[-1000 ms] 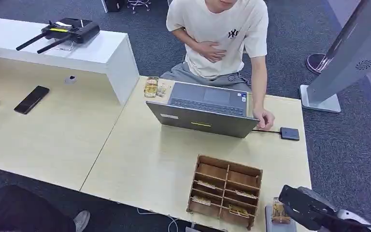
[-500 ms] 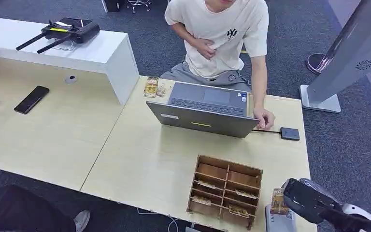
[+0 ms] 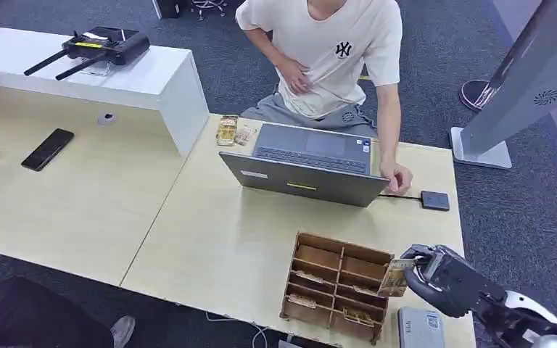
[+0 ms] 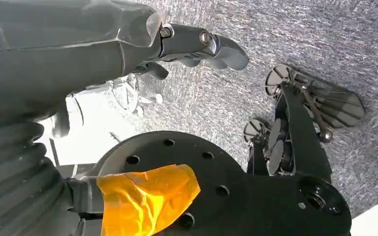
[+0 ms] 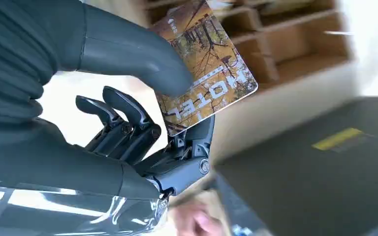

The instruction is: Pass the card to the sensor for recognition and then transmit it.

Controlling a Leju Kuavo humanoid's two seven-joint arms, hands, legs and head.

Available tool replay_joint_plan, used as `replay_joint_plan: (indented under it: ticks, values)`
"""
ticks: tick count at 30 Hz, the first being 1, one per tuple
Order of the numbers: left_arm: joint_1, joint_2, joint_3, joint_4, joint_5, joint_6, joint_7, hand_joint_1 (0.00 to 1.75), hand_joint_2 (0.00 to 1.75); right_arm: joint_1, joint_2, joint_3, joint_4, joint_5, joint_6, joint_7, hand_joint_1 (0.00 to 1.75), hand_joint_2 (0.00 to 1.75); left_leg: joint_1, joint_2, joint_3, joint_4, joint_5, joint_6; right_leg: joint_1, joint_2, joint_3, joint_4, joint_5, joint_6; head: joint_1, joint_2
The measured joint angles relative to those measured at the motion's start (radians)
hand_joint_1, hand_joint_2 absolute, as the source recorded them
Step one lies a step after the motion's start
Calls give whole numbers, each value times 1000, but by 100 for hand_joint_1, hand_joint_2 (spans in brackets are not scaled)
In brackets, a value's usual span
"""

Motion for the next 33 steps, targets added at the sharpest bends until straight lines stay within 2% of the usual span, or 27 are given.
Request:
replay_joint_plan:
  ticks: [5,12,19,26,33]
  values:
    - [-5,-6,-1,0,10,11,-10,0,175,-9,138,-31,0,55,-53,-60,175,175,0,1,0,0,0,0,0,1,0,1,0,0,0,0]
    - [-13,-8,-13,0,12,16,-15,0,175,-62,287,-48,12,45,-44,-128,175,175,0,1,0,0,1,-1,0,1,0,1,0,0,0,0]
    - [-14,-7,-34,0,15,16,-19,0,175,-122,380,-55,43,1,-18,-168,175,175,0,1,0,0,1,-1,0,1,0,1,0,0,0,0]
    - [-15,-6,-51,0,18,14,-20,0,175,-177,439,-55,79,-19,-10,-182,175,175,0,1,0,0,1,-1,0,1,0,1,0,0,0,0]
    - [-21,-4,-88,0,8,4,-20,0,175,-325,542,-47,240,13,-66,-153,175,175,0,3,1,0,2,-2,0,3,-1,2,1,-1,0,0]
